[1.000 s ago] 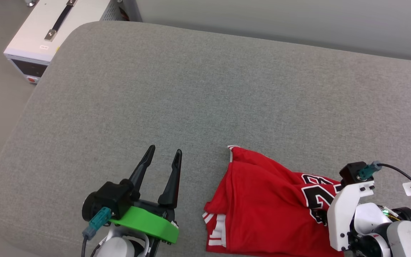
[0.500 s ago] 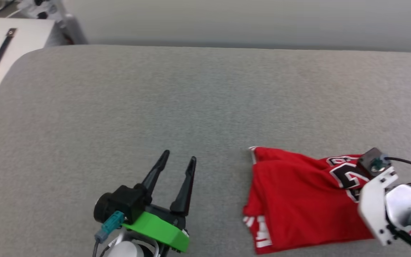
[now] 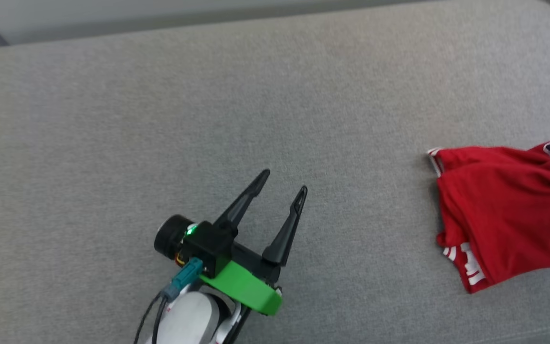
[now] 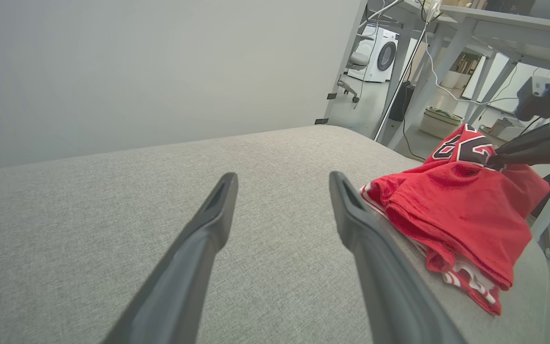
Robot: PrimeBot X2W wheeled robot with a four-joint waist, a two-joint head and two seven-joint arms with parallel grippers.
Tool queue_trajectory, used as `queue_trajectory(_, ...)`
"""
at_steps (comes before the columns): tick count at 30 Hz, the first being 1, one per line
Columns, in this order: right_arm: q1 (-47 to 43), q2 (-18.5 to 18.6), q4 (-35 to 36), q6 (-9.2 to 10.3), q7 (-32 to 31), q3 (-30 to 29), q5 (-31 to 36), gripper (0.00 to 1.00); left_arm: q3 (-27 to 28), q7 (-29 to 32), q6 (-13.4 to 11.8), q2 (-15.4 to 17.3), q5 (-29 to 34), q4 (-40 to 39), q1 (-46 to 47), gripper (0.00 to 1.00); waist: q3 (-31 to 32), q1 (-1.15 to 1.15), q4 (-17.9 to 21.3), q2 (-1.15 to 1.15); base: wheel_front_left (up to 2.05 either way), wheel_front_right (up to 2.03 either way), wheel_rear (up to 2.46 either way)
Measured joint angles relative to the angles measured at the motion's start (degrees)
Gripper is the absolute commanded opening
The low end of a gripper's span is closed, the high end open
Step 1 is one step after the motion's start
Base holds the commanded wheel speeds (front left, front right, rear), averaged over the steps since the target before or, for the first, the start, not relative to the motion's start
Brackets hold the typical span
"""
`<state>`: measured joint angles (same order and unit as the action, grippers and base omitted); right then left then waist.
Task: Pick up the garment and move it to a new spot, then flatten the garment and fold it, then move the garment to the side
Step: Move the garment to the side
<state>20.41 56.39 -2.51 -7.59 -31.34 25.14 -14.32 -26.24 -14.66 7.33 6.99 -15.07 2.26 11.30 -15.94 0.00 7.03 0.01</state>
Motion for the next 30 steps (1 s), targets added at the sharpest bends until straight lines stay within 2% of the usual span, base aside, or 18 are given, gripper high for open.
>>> queue_trajectory(10, 5.9, -3.3, -12.4, -0.01, 10.3, -8.3, 5.9, 0.0, -2.4, 0.0, 0.0, 2.4, 0.6, -3.1, 6.8, 1.0, -10.8, 0.01, 3.9, 0.0, 0.0, 0.0, 0.0)
queue_trajectory(17, 8.3, -5.5, -19.8, -0.01, 14.1, -15.7, 10.6, 0.0, -3.8, 0.0, 0.0, 3.5, 1.5, -4.7, 10.1, 1.0, -16.8, 0.01, 5.3, 0.0, 0.0, 0.0, 0.0)
queue_trajectory(23, 9.4, -7.5, -23.1, -0.01, 16.3, -19.4, 13.8, 0.01, -4.1, 0.0, 0.0, 3.4, 1.5, -5.0, 10.2, 1.0, -19.3, 0.01, 5.4, 0.0, 0.0, 0.0, 0.0)
queue_trajectory(24, 9.5, -7.8, -23.8, -0.01, 16.4, -20.1, 14.3, 0.4, -4.0, 0.0, 0.0, 3.4, 1.5, -5.0, 10.2, 1.0, -19.3, 0.01, 5.3, 0.0, 0.0, 0.0, 0.0)
queue_trajectory(25, 9.5, -8.0, -24.0, -0.01, 16.7, -20.8, 15.0, 1.0, -4.0, 0.0, 0.0, 3.3, 1.5, -5.0, 10.2, 1.0, -19.3, 0.01, 5.2, 0.0, 0.0, 0.0, 0.0)
queue_trajectory(30, 9.7, -9.6, -24.1, 0.0, 18.0, -23.2, 17.0, 1.0, -3.4, 0.0, 0.0, 2.4, 1.5, -4.7, 10.2, 1.0, -17.8, 0.01, 4.6, 0.0, 0.0, 0.0, 0.0)
